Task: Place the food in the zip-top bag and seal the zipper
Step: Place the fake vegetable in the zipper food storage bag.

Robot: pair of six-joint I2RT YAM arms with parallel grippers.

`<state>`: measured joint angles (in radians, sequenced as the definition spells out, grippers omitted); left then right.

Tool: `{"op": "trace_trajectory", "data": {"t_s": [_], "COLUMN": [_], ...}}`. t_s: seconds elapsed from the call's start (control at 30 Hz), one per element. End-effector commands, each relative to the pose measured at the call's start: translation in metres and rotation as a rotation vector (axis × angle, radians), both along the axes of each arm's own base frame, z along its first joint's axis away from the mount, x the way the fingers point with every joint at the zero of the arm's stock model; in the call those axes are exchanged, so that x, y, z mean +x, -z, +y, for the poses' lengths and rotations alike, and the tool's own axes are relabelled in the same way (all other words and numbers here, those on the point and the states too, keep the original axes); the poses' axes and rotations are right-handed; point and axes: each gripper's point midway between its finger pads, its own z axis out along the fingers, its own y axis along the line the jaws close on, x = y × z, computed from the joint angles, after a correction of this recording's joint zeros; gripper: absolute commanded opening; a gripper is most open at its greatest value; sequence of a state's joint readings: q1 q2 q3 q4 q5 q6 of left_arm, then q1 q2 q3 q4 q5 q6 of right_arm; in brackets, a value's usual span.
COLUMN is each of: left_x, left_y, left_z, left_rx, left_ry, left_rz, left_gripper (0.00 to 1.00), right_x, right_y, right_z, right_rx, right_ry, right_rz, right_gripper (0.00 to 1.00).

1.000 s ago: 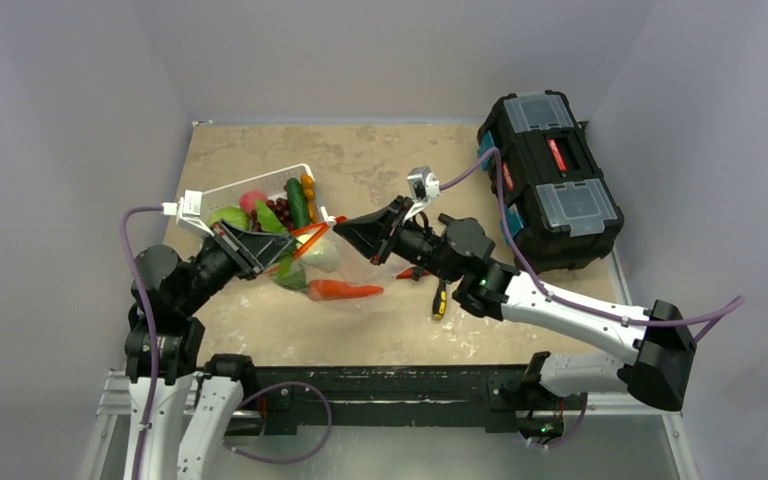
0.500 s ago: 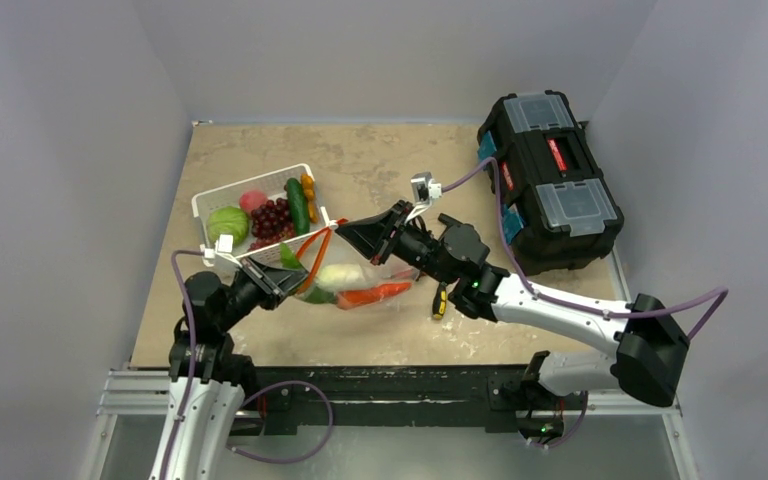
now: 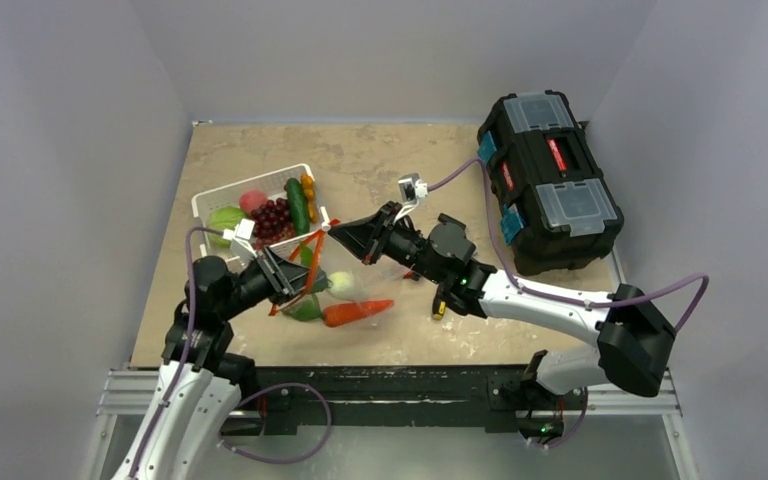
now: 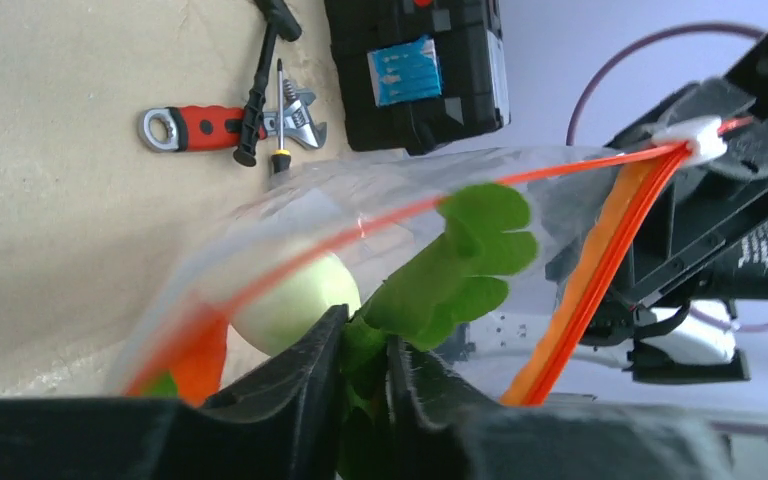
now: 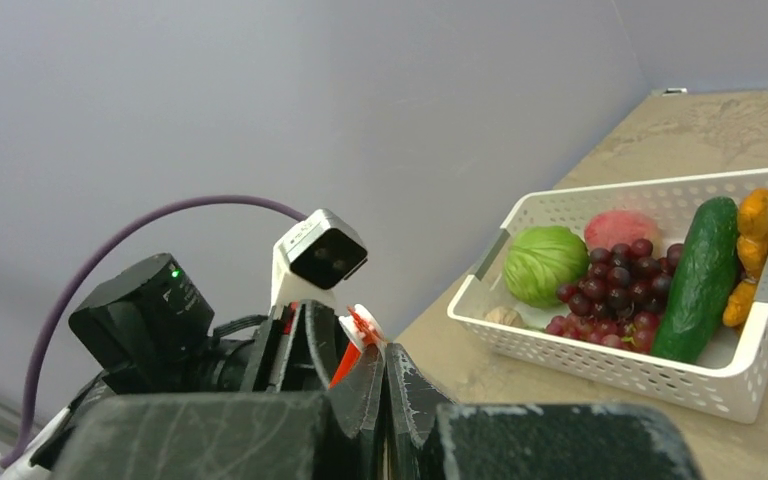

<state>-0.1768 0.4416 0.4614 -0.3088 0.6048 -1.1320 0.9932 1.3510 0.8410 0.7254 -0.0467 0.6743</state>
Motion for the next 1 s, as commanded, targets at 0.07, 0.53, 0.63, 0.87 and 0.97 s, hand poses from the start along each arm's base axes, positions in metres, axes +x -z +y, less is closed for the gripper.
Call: {"op": "trace_trajectory", "data": {"t_s": [0.07, 0.53, 0.63, 0.87, 0.97], "left_x": [-0.014, -0.038, -0.043, -0.041, -0.039], "left_y": [0.006, -0.025, -0.038, -0.06, -0.07], "left_z": [-0.009, 0.056, 0.058, 0.044, 0.028], "left_rx": [0.085, 0.615, 0.651, 0.595, 0.507], "left_ry": [0.109, 0.039, 0.069, 0.113, 0.161], "left_rz": [-0.011, -0.166, -0.243, -0.345, -0.389], "left_gripper": [0.36, 1.0, 0.98, 0.96, 0.94], "right_x": [-0.004, -0.008, -0.01, -0.017, -0.021], "right_y": [-0.059, -0.054, -0.055, -0.052, -0.043], "right_z": [0.001, -0.007, -0.005, 0.007, 0.013], "right_rx": [0.124, 0.046, 0.027, -0.051, -0.107], "right_ry": [-0.025, -0.018, -0.031, -0.104, -0.146], "right_rz": [-0.095, -0.113, -0.135, -0.204, -0.229], "right_gripper": [0.0, 0.0, 0.0, 0.0, 0.0]}}
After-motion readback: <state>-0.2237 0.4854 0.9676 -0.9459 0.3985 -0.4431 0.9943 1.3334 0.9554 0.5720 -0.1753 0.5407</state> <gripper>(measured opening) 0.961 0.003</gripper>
